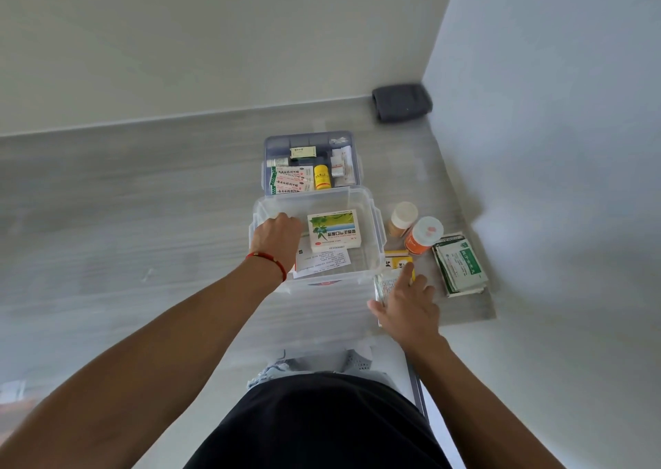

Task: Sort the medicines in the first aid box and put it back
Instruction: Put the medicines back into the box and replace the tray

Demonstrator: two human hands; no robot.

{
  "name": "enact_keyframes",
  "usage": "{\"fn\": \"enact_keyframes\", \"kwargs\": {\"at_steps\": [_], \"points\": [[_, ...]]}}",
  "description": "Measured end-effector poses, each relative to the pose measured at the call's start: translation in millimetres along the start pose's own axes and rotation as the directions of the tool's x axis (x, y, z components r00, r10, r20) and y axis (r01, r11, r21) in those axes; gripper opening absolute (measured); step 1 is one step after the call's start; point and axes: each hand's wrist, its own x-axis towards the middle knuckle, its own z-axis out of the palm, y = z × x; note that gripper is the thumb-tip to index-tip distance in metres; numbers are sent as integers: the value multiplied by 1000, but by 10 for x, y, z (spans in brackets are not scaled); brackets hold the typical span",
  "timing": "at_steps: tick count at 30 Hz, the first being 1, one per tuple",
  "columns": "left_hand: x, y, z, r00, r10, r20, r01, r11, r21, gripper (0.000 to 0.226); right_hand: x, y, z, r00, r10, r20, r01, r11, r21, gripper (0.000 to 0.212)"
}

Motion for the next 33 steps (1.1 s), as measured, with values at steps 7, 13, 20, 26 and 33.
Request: {"fn": "enact_keyframes", "kwargs": {"at_steps": [7,13,20,26,33], "points": [[-53,-95,45,997,35,-63,-43,990,-132,20,-45,8,63,994,-42,-100,28,991,-133,87],[-96,-163,93,987,19,-159,-71,942,-329,20,-223,334,-214,984,-177,10,176,968,-178,73],[-249,-265,110,959,14,-281,-165,838,-521,25,-334,500,-901,942,-334,-38,322,927,-192,61],[-299,-89,81,984,82,-156,-160,784,-600,34,-113,509,-766,955,-289,-63,290,957,2,58],[-504,42,102,958,87,-272,-246,736,-630,30,-151,414,-339,971,-224,-85,235,958,165,78]]}}
